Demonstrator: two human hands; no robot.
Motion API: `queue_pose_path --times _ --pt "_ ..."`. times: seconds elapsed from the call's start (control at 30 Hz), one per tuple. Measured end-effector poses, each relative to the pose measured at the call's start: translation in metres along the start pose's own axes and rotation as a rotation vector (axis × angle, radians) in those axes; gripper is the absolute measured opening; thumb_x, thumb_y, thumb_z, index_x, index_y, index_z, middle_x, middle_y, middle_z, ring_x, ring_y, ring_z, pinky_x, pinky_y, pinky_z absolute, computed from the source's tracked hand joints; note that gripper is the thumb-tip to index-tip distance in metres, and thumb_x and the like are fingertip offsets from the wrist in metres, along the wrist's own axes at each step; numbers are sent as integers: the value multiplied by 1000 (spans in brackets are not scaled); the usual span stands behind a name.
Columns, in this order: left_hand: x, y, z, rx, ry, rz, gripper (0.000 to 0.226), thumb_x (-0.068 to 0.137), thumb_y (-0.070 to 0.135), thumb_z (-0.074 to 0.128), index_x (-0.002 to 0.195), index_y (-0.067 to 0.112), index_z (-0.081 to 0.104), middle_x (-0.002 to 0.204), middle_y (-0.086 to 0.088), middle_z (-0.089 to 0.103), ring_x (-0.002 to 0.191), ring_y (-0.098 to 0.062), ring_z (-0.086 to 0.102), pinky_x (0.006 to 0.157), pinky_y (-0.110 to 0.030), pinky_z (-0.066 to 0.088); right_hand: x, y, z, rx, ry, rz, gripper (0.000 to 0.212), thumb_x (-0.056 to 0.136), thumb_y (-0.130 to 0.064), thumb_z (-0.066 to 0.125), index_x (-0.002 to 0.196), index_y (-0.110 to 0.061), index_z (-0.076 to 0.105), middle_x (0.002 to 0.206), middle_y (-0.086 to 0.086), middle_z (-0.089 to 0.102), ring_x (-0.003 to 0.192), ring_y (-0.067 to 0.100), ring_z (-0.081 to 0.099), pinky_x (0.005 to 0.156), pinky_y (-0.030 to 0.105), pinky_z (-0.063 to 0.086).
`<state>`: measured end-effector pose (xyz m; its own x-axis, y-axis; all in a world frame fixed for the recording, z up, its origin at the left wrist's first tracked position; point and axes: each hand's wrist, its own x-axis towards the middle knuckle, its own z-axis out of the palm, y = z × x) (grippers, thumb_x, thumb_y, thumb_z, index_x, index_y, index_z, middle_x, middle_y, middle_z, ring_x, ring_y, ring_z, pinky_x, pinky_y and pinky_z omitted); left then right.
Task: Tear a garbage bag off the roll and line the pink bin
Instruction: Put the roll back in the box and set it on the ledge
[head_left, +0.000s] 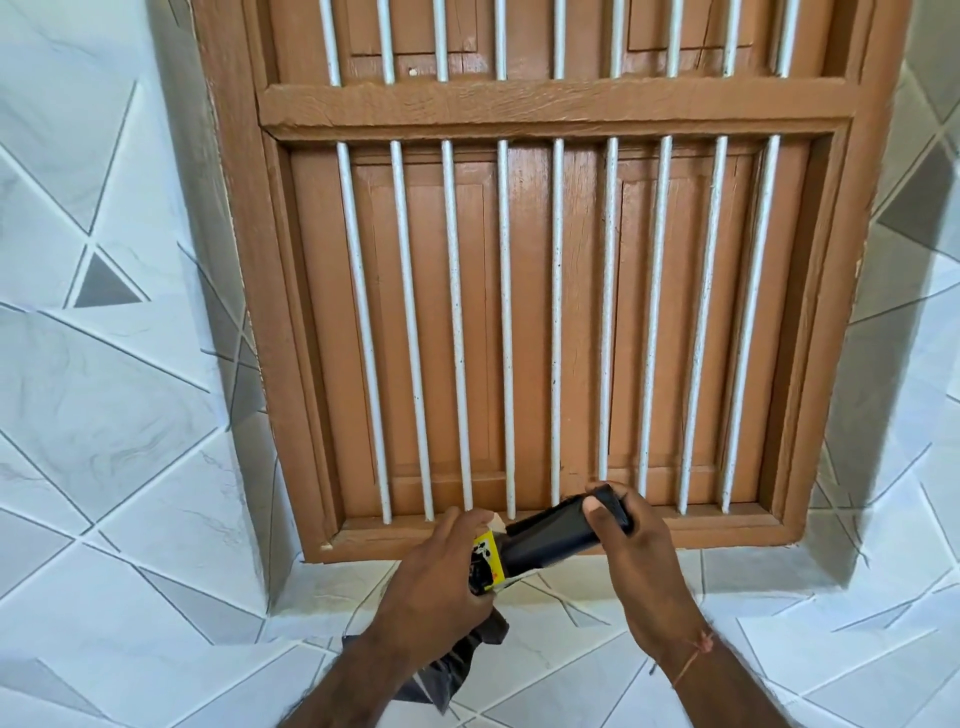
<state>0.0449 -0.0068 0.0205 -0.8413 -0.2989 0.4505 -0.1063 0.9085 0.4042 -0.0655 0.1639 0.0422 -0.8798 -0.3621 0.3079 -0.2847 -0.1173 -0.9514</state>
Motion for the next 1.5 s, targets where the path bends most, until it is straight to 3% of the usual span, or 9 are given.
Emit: queue_pose_path --times 0.2,0.3,0.37,0.53,0.77,0.97,1.13,1.33,1.5 --pt "0 13 1 -35 -5 69 72 76 33 74 132 43 29 126 15 41 105 -6 54 82 -21 54 -3 4 8 -273 -211 -168 15 89 -25 61 103 -30 64 100 -5 67 100 12 60 78 23 50" --pt "0 15 -1 -53 22 66 74 76 33 74 134 42 28 130 14 41 105 -5 52 83 -19 53 -5 15 14 -499 -173 -261 36 90 -44 52 126 -40 55 130 -15 51 126 9 41 104 31 37" --pt "0 14 -6 -105 36 40 80 75 32 75 136 43 25 136 16 41 112 -6 50 89 -19 50 -9 17 16 -390 -154 -202 48 93 -48 46 139 -36 42 141 -15 39 133 6 33 109 32 31" --pt "0 15 -12 -192 3 -5 82 72 36 78 138 42 29 134 17 43 117 -5 48 94 -18 44 -16 17 25 26 -180 45 42 82 -22 72 121 -32 57 108 -3 70 96 17 68 78 35 58" --pt "0 28 -10 -186 -40 -3 65 68 45 79 116 51 35 118 17 47 103 -4 53 85 -21 52 -10 14 36 159 123 93 15 86 -11 66 101 -14 66 91 15 71 83 32 69 53 29 55" --pt "5 35 -16 -106 -10 -15 56 71 39 77 112 47 39 108 12 44 93 -8 52 60 -8 32 -17 8 33 59 -37 -17 23 90 -11 56 104 -26 66 96 4 70 87 24 67 71 45 60" --pt "7 41 -18 -14 12 15 61 73 39 75 122 41 39 112 9 44 96 -13 55 70 -18 39 -18 10 40 -52 -35 -94 21 94 -34 53 95 -27 72 90 -3 73 86 14 69 75 41 60" --pt "5 45 -10 -33 48 31 65 73 38 74 124 38 34 120 11 50 100 -9 55 78 -22 49 -20 14 42 -184 99 -196 7 91 -24 59 84 -24 60 78 -11 69 76 -6 64 57 11 50" --pt "6 47 -11 -6 42 27 68 76 36 72 132 34 33 127 10 47 107 -12 56 80 -21 45 -19 16 43 -217 91 -238 11 90 -24 60 78 -25 62 73 -14 69 73 -2 65 59 9 47"
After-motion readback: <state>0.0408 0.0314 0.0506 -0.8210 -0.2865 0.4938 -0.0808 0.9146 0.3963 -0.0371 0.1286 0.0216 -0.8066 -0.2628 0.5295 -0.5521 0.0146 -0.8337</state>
